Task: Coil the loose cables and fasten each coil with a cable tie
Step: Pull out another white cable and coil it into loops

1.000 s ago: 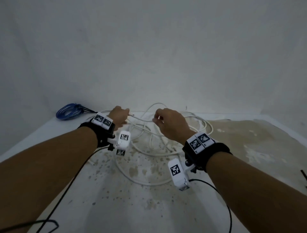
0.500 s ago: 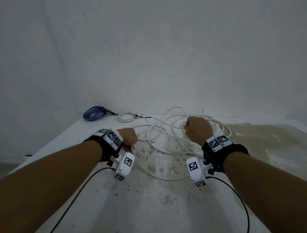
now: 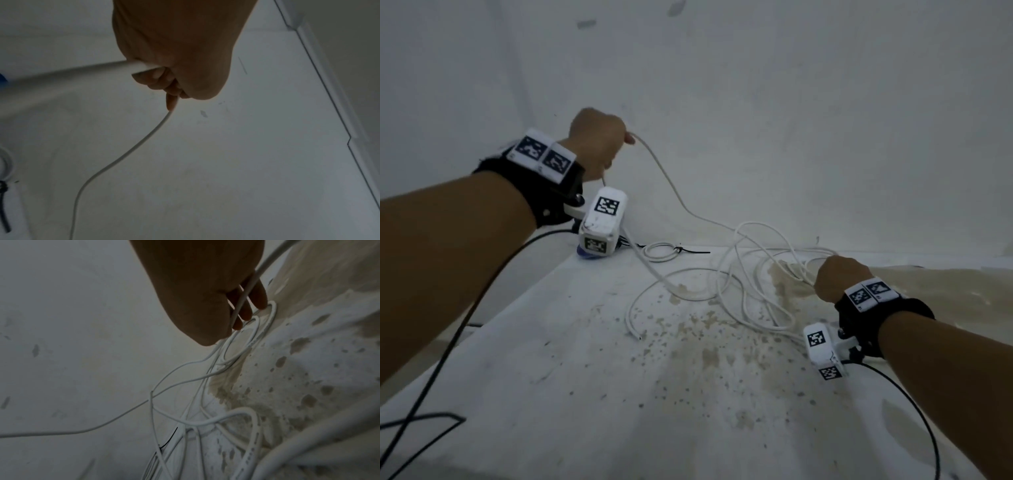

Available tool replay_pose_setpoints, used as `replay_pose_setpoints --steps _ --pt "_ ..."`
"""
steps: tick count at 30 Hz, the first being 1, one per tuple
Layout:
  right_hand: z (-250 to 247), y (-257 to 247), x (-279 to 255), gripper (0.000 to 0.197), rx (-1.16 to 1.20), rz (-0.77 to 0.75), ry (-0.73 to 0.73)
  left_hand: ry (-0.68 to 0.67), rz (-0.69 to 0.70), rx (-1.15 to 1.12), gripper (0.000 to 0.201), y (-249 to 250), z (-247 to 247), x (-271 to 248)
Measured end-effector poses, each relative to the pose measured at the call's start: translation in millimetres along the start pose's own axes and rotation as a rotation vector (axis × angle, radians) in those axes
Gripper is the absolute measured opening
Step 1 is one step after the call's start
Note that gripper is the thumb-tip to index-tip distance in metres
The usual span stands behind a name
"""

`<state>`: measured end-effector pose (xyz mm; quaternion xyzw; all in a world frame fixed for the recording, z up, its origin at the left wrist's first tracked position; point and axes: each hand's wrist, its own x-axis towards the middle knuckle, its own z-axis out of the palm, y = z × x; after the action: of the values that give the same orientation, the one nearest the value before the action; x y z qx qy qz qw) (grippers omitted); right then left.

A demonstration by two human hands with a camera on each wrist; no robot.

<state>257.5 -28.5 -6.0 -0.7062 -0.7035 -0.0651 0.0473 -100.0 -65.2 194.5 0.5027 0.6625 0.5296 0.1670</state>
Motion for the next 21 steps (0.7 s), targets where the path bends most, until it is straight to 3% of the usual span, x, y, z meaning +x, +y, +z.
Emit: replay_pose_setpoints --steps 4,6,9,12,14,17,20,21 --pt "0 -17 10 0.041 0.095 0.087 0.078 0.065 0.017 -0.150 0.036 20 -6 4" --pt "-1 -30 19 0.043 0.166 0.010 0.102 0.105 0.001 -0.226 0.036 29 -7 4" --pt "2 -45 31 0.054 0.307 -0.129 -0.009 0.106 -0.018 -0.370 0.033 40 -12 1" --pt "14 -54 35 0.065 0.504 -0.114 -0.107 0.043 0.028 -0.500 0.028 44 -18 -2" --pt "25 -60 35 0.059 0.637 -0.070 -0.177 0.025 0.045 -0.554 0.027 44 -23 -3" --pt "28 -74 36 0.031 0.830 -0.064 -0.194 0.027 0.039 -0.608 0.027 39 -30 0" --pt "31 -90 43 0.033 0.950 -0.106 -0.272 0.013 0.036 -0.665 0.028 33 -33 5" --pt "35 -94 46 0.035 0.916 -0.099 -0.231 0.002 0.040 -0.684 0.029 32 -33 7"
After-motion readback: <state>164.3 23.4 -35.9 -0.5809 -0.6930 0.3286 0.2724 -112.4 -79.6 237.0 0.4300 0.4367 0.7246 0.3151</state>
